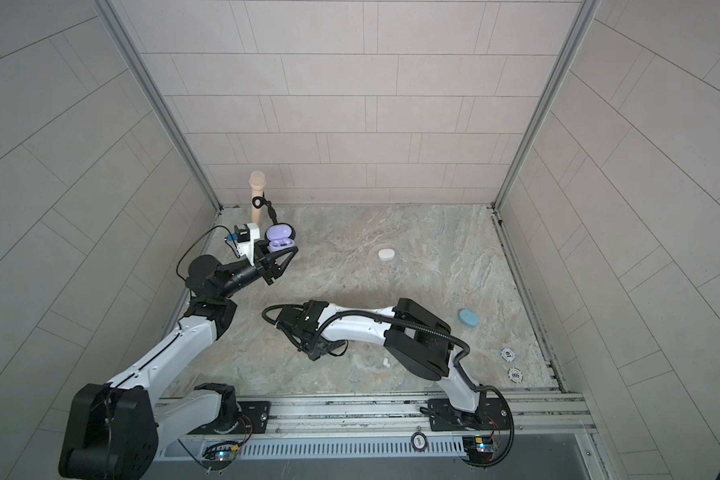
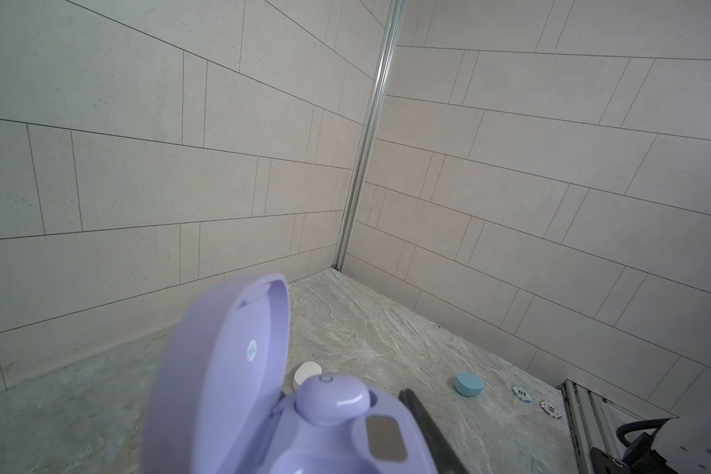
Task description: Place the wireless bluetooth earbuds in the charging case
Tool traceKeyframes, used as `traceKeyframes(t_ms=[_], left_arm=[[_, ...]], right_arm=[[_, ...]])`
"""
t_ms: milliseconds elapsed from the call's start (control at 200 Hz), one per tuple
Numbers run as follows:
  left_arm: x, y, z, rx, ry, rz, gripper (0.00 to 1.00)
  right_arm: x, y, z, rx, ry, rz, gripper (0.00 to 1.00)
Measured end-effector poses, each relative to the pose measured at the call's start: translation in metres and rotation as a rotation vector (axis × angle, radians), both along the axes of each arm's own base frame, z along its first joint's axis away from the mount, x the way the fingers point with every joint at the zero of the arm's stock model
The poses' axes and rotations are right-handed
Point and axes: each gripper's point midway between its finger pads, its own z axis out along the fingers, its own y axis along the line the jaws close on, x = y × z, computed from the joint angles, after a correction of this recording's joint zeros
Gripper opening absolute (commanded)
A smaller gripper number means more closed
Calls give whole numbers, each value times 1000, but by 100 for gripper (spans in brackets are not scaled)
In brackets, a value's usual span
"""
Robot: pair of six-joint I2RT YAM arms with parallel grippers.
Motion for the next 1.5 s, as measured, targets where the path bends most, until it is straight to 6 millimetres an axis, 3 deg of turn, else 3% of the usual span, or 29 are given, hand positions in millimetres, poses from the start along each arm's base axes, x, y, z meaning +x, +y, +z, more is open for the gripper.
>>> traceKeyframes(t_ms=[931, 1292, 1502], left_arm=[[0, 0, 2, -3, -5, -1, 0], [-1, 0, 3, -6, -8, -2, 0], [-1, 0, 3, -5, -9, -5, 0]], right_arm=[[7, -46, -4, -159, -23, 26, 58], [-10, -33, -5, -59, 29, 84, 59], [-7, -22, -2, -35, 31, 103, 59]])
